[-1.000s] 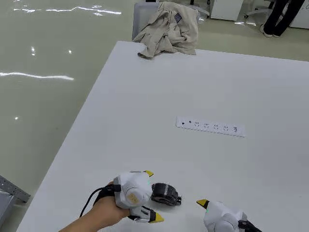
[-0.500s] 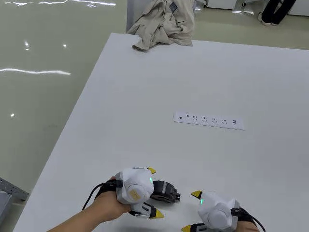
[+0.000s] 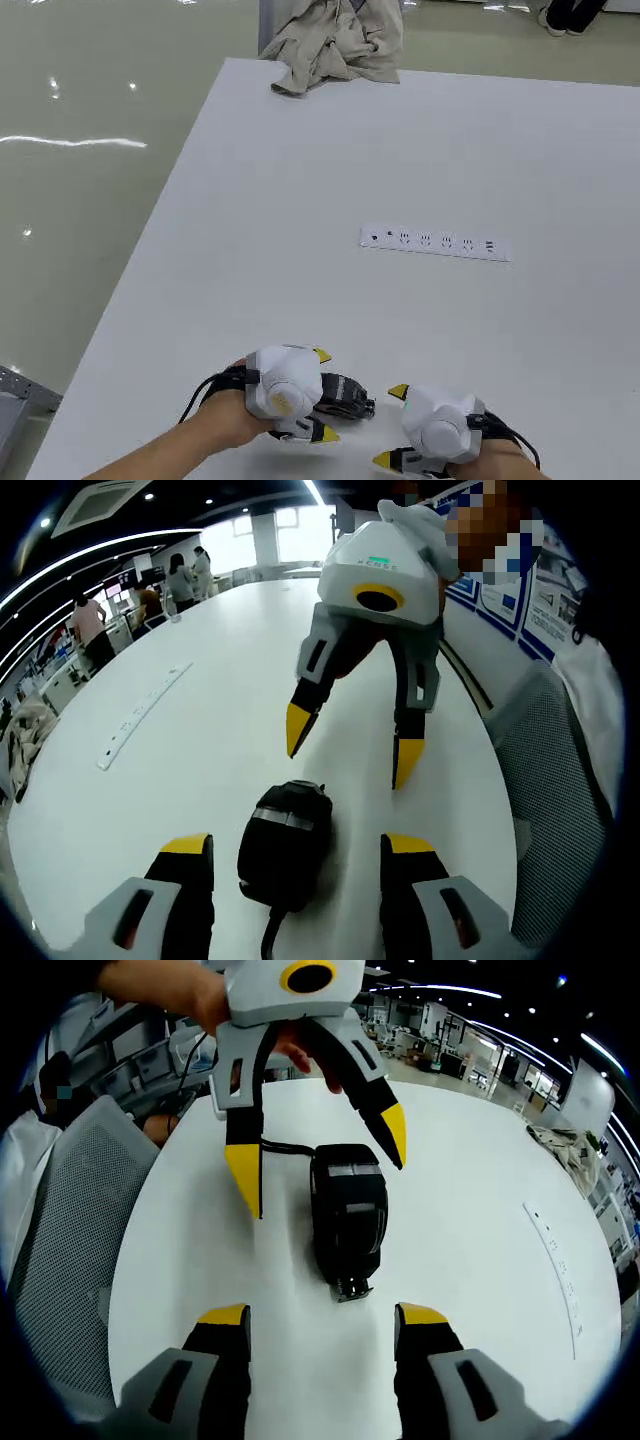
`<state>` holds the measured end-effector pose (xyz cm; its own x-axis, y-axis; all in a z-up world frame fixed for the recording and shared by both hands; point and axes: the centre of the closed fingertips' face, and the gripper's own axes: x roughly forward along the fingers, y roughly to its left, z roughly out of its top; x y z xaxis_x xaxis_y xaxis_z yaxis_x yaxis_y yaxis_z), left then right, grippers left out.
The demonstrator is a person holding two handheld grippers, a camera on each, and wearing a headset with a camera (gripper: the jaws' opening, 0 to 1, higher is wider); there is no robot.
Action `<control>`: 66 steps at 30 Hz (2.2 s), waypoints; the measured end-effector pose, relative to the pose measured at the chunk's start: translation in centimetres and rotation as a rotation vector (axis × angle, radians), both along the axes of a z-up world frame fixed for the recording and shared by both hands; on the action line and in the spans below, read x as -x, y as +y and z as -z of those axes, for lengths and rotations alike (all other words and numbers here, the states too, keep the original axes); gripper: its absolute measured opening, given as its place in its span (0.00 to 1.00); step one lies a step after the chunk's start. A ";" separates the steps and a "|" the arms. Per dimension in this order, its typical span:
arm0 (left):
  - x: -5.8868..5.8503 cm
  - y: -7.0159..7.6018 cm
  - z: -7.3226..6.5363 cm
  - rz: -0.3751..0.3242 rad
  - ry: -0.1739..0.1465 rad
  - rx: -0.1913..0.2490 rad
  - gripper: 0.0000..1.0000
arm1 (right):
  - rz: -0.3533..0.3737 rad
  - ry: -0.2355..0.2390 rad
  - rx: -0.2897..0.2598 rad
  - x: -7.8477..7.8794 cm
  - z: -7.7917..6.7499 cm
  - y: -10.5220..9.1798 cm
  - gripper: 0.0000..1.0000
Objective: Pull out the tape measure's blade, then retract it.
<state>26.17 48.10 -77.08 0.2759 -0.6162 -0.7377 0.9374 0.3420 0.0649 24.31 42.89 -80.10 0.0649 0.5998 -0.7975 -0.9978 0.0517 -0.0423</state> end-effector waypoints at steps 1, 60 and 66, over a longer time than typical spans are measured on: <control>-0.1 0.0 0.1 0.003 -0.004 -0.005 0.65 | -0.002 -0.002 -0.001 -0.1 0.1 0.0 0.58; -1.0 -0.5 3.1 0.137 0.030 -0.112 0.38 | -0.159 0.048 0.056 -2.3 2.7 1.9 0.25; -1.0 -0.6 3.1 0.143 0.032 -0.114 0.37 | -0.171 0.052 0.061 -2.1 2.7 1.9 0.23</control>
<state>27.18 47.53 -80.14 0.1662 -0.5592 -0.8122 0.9783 0.1969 0.0646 26.43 44.82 -82.79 -0.0758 0.5489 -0.8325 -0.9927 -0.1199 0.0113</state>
